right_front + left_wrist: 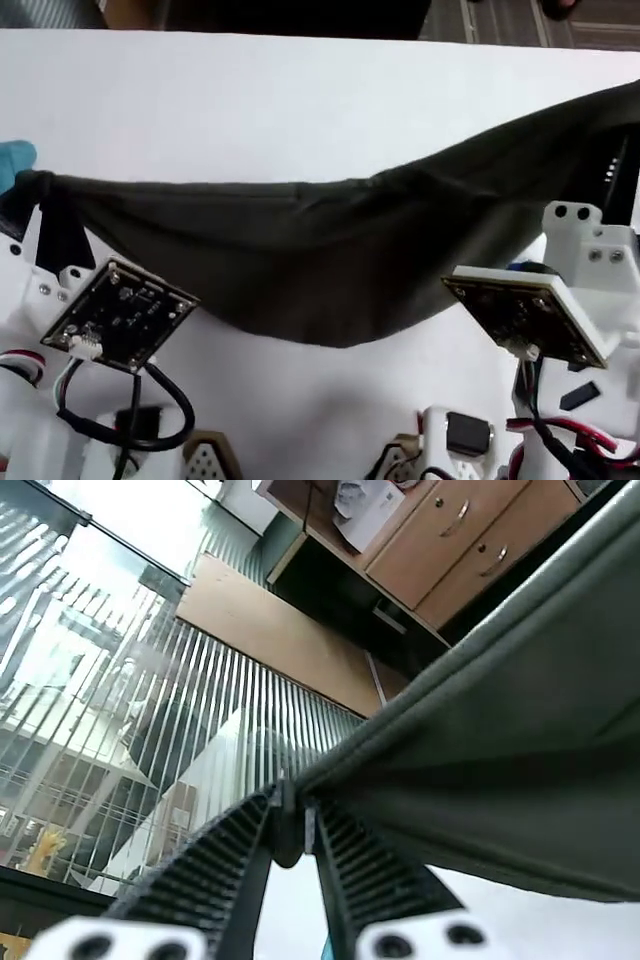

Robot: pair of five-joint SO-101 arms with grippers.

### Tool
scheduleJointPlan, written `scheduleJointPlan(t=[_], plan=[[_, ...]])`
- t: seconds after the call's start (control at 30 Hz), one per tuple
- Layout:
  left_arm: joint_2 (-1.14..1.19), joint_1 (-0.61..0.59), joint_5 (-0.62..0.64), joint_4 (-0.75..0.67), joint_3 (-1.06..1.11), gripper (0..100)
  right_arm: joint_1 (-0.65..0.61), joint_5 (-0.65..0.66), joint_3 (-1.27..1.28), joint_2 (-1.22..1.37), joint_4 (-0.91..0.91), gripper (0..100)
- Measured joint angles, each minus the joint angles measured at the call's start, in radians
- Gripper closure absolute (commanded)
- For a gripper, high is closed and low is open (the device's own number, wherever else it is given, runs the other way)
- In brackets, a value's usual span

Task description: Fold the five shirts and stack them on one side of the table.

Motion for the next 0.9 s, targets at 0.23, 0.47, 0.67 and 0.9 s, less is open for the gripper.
scheduleJointPlan(t=[0.23,0.47,0.67,0.9], plan=[[-0.002,0.0,0.0,-0.008,-0.017,98,0.014,0.077,-0.114,0.0,-0.005,97.6],[-0.002,0.0,0.0,-0.009,-0.149,98,0.014,0.124,-0.215,0.0,-0.003,97.6],[-0.003,0.0,0.003,0.055,-0.213,98,-0.014,0.13,-0.316,-0.026,0.107,97.6],[-0.003,0.0,0.003,0.063,-0.222,98,-0.029,0.133,-0.333,-0.06,0.133,97.6]])
